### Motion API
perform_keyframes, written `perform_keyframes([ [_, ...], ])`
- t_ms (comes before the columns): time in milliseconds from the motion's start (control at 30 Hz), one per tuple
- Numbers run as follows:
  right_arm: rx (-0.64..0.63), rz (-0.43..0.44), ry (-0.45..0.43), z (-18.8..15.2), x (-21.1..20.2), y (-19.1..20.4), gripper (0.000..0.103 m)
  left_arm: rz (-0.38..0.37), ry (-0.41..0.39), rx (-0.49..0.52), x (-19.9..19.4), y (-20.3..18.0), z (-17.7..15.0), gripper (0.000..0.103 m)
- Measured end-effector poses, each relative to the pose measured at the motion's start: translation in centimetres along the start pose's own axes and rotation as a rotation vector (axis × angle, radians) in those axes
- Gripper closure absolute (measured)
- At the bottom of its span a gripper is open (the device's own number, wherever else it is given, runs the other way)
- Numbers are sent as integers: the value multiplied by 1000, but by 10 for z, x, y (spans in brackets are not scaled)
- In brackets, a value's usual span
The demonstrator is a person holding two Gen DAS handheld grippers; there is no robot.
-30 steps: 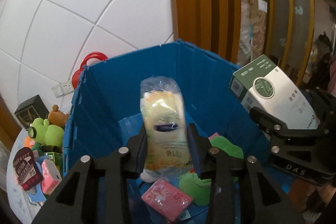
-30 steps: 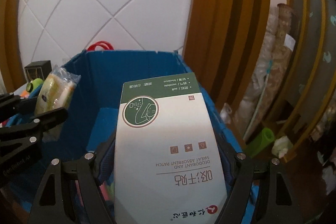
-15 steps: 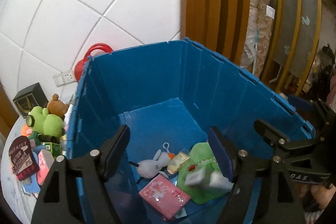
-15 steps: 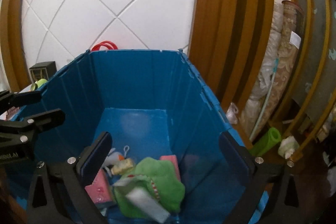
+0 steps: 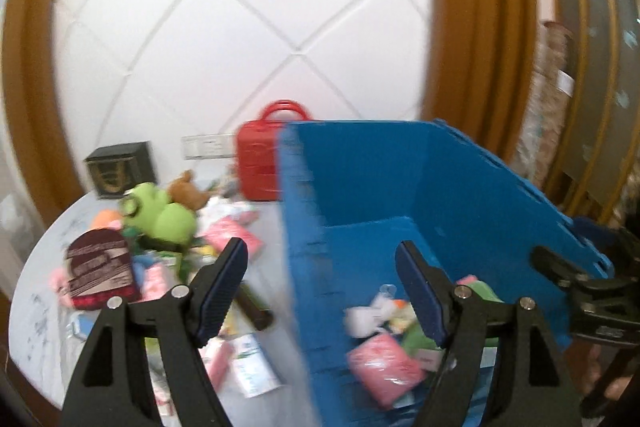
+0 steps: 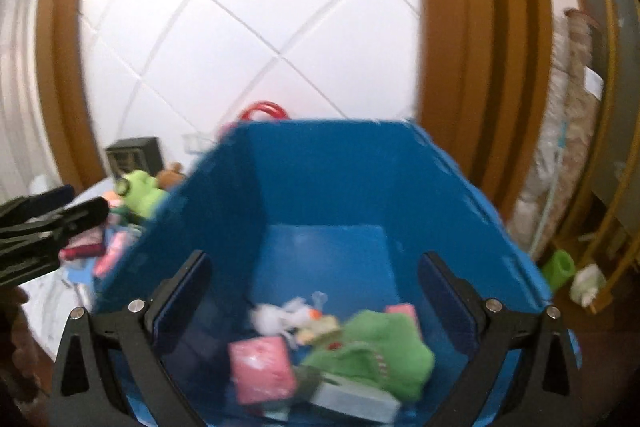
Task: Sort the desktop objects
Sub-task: 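Move both tools back toward the heap of items, then grasp the maroon knit beanie with the left tool while the right tool grasps the grey fluffy plush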
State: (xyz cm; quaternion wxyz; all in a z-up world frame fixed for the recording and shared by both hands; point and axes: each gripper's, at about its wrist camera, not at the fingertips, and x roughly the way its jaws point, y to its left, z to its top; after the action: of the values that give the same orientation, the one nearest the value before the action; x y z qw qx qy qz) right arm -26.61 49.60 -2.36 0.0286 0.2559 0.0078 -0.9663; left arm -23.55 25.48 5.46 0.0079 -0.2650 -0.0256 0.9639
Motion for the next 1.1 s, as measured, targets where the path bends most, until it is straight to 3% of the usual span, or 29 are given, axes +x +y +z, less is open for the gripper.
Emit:
perform_keyframes([
  [267, -68, 31, -121, 15, -20, 132, 0, 113, 15, -78, -3, 149, -22, 27],
  [467, -113, 149, -108, 32, 1, 245, 0, 165, 83, -75, 5, 284, -40, 27],
  [567, -90, 131, -96, 34, 24, 283, 0, 166, 120, -89, 15, 346, -48, 27],
  [700, -29, 158, 25, 26, 78, 318, 0, 161, 195, -124, 44, 416, -64, 27],
  [800, -3, 176, 147, 14, 127, 336, 0, 154, 253, -159, 68, 447, -76, 27],
  [933, 19, 171, 262, -4, 175, 348, 0, 135, 318, -204, 99, 475, -94, 27],
  [1100, 7, 179, 330, -18, 208, 369, 0, 111, 381, -212, 139, 494, -104, 27],
])
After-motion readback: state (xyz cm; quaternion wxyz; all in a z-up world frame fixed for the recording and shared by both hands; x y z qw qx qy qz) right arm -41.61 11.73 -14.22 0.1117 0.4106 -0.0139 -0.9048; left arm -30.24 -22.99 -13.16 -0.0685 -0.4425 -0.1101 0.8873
